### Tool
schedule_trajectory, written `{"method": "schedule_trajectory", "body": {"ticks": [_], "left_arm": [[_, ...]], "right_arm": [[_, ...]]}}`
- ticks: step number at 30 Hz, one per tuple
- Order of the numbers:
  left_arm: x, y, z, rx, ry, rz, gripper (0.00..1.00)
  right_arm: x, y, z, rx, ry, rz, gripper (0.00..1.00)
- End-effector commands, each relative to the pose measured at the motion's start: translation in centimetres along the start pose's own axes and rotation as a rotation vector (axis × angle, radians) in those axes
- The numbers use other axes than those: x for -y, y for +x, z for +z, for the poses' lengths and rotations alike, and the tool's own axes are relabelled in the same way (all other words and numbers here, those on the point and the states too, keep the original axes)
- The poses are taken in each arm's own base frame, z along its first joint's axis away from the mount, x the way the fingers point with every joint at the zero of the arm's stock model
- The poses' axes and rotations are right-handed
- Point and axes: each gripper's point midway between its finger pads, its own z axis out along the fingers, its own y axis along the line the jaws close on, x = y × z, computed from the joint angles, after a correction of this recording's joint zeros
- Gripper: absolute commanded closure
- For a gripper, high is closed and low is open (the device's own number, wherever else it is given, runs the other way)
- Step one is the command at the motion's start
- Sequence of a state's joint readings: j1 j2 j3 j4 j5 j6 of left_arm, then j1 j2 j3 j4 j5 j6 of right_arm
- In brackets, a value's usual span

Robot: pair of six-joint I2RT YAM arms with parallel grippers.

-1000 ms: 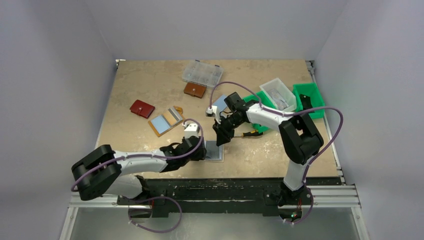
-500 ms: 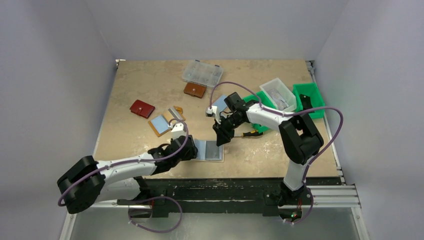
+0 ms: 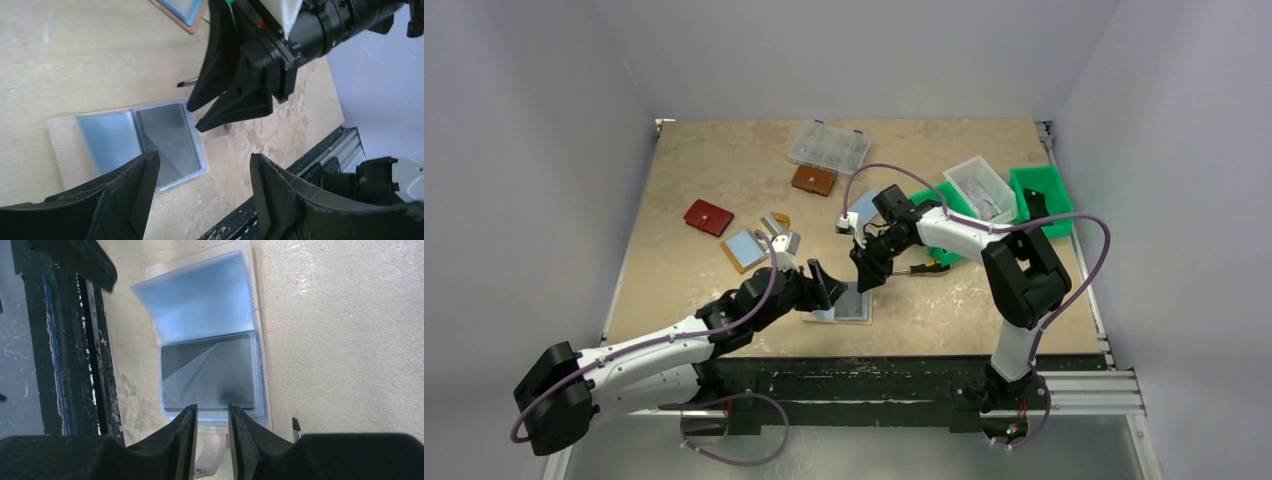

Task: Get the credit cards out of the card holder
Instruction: Open the card holder at the center of the board.

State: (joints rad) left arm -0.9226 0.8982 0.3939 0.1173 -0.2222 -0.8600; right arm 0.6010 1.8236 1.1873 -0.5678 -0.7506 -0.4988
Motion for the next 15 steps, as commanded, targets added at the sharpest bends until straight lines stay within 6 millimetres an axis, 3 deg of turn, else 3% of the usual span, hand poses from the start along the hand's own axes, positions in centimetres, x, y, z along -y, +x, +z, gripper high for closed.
{"method": "schedule_trajectory", "body": {"ticks": [1,12,15], "left_arm": [[2.3,0.7,1.0,-0.033,0.121,0.008,0.32],[-3.1,3.7,4.5,-0.137,-0.179,0.052,0.35],[-3.5,4.2,5.3,-0.166,-0.208,0.069,0.34]], "right_arm": [[-0.2,-1.8,-1.2,0.043,0.012,-0.052,0.64],[0.0,-2.0,-1.1,0.048,0.015,-0.042,0.65],[0.0,-1.9,-1.1,0.046,0.016,-0.039,0.65]]}}
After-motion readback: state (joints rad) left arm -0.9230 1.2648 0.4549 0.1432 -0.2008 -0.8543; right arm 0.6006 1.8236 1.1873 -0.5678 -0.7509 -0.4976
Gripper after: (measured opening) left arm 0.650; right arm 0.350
